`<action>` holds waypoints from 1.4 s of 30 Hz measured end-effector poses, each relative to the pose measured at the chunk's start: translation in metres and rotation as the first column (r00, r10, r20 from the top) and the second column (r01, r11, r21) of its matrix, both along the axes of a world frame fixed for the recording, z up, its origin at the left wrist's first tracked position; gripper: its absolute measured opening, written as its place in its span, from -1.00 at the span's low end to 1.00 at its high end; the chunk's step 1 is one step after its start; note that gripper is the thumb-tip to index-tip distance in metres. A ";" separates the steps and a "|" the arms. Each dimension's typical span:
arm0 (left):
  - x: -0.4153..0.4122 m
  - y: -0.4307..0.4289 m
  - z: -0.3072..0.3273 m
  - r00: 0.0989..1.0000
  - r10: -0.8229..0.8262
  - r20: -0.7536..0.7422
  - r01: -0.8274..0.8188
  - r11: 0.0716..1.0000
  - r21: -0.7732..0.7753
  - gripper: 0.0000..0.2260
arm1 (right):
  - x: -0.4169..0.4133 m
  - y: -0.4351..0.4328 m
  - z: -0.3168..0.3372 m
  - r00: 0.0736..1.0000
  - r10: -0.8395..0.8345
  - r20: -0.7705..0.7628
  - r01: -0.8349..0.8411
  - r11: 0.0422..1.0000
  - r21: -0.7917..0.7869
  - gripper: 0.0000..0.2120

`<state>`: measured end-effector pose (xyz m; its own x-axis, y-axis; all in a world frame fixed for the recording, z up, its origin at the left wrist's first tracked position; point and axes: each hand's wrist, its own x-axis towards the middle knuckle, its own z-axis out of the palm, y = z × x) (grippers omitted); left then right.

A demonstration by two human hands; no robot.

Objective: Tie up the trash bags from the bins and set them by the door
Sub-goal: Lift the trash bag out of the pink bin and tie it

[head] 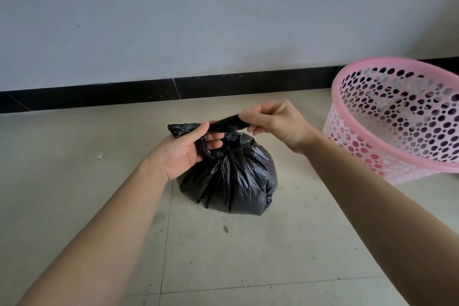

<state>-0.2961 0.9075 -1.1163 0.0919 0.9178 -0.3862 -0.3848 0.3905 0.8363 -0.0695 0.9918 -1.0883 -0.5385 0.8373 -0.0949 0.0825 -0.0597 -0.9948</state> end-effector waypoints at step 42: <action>0.014 -0.004 0.007 0.996 -0.016 0.083 0.002 0.987 0.159 -0.57 | 0.004 0.005 -0.001 0.784 -0.417 -0.460 0.096 0.814 -0.573 -0.83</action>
<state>-0.2822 0.9039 -1.1097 0.1264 0.9659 -0.2261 -0.4533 0.2590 0.8529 -0.0658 0.9972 -1.0891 -0.3996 0.8675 -0.2963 -0.5517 -0.4858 -0.6780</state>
